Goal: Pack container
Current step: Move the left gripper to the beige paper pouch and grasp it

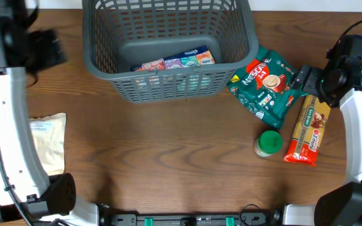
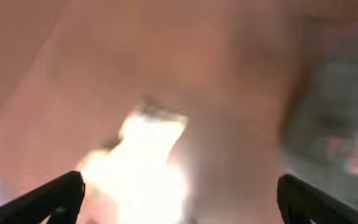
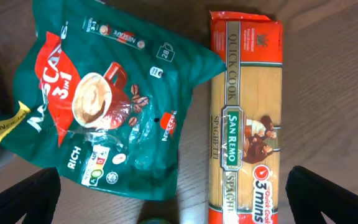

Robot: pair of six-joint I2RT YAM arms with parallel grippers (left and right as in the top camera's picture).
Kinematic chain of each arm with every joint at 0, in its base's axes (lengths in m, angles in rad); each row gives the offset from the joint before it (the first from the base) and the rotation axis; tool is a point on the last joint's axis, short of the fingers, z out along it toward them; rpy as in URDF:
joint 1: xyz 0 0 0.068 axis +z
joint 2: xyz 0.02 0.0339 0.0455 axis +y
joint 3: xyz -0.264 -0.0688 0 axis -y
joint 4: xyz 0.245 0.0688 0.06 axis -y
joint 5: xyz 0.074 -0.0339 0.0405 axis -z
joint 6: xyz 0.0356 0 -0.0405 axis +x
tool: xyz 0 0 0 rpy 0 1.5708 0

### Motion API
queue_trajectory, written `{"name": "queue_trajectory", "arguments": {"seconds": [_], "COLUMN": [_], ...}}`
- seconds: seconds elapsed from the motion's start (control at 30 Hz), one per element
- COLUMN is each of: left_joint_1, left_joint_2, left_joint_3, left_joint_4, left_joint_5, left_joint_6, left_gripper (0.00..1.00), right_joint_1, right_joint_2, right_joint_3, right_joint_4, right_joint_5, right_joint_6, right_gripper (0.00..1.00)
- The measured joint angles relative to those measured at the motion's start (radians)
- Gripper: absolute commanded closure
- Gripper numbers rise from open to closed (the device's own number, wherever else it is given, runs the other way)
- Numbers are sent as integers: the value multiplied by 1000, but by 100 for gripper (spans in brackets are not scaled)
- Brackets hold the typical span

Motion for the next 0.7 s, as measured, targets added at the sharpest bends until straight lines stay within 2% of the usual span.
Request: {"name": "queue_trajectory", "arguments": {"seconds": [0.13, 0.2, 0.27, 0.47, 0.7], "left_joint_1": [55, 55, 55, 56, 92], "left_joint_2": [-21, -41, -60, -74, -71], "left_joint_3": [-18, -41, -71, -254, -553], "left_joint_4": [1, 1, 1, 15, 196], "left_joint_5": [-67, -84, -93, -109, -87], "left_joint_6": [-233, -285, -283, -110, 145], "left_gripper": [1, 2, 1, 2, 1], "right_joint_1": [0, 0, 0, 0, 0], "right_joint_2": [0, 0, 0, 0, 0], "right_joint_3": [0, 0, 0, 0, 0], "right_joint_4": [8, 15, 23, 32, 34], "right_joint_5": [0, 0, 0, 0, 0], "right_joint_6": [0, 0, 0, 0, 0], "right_gripper": [1, 1, 1, 1, 1]}}
